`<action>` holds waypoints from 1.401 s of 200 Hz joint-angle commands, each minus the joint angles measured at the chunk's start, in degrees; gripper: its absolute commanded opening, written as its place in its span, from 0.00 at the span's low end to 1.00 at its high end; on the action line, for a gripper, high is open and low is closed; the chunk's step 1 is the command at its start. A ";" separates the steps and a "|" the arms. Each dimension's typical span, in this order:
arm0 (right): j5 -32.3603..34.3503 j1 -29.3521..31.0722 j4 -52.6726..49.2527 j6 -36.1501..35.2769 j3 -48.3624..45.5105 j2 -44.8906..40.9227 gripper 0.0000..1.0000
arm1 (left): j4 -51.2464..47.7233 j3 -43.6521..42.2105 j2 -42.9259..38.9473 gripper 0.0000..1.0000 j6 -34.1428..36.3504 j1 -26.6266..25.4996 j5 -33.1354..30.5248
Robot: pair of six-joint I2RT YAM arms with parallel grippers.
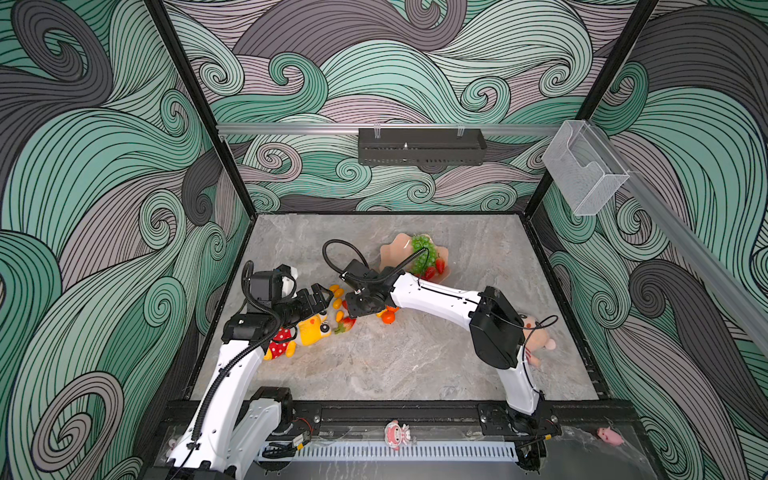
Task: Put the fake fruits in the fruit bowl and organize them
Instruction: 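Lower the open right gripper over the pale red-yellow strawberry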
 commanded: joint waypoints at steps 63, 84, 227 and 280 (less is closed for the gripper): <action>-6.57 -4.24 -3.98 -14.81 1.50 4.01 0.43 | 3.85 -0.67 -0.47 0.98 1.25 0.24 5.14; -7.18 -4.82 -4.91 -16.33 3.21 5.61 0.43 | 4.17 -0.65 -0.18 0.99 1.03 0.07 5.31; -11.23 -6.19 -6.63 -20.08 10.54 12.55 0.30 | 6.11 1.46 1.85 0.99 0.84 -11.59 -1.18; -11.75 -6.19 -6.80 -20.16 10.81 13.26 0.27 | 5.99 1.40 2.00 0.99 1.05 -11.98 -1.36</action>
